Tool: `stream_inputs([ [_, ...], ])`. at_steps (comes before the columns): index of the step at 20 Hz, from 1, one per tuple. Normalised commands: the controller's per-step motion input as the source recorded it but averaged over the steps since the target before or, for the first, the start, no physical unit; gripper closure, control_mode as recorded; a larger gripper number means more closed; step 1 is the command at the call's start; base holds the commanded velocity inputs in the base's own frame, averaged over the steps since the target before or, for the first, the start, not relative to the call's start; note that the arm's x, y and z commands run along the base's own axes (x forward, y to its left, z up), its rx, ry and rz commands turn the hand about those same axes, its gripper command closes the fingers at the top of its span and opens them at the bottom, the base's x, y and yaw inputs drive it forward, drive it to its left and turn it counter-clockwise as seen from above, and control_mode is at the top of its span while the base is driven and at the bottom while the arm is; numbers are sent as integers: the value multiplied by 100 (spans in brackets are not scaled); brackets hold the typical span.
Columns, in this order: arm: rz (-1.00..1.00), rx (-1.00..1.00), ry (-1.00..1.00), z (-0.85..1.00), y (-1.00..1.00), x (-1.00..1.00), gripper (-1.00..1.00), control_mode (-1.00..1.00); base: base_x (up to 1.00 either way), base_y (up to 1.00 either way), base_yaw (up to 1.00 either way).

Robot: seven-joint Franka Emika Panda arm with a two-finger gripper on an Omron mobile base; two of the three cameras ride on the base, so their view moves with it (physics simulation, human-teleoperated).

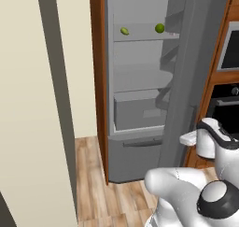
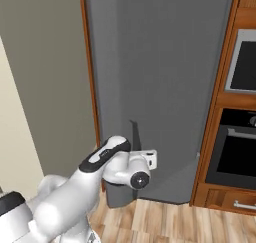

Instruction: Open the fridge, remove the mango, lime, and steak, and place them on any counter.

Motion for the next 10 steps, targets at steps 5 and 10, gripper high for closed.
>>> stream_inputs([
  [5,17,0,-4,100,-95,-43,-100,-100,0,0,0],
  [10,8,0,4,100,-59,-38,-100,-100,0,0,0],
])
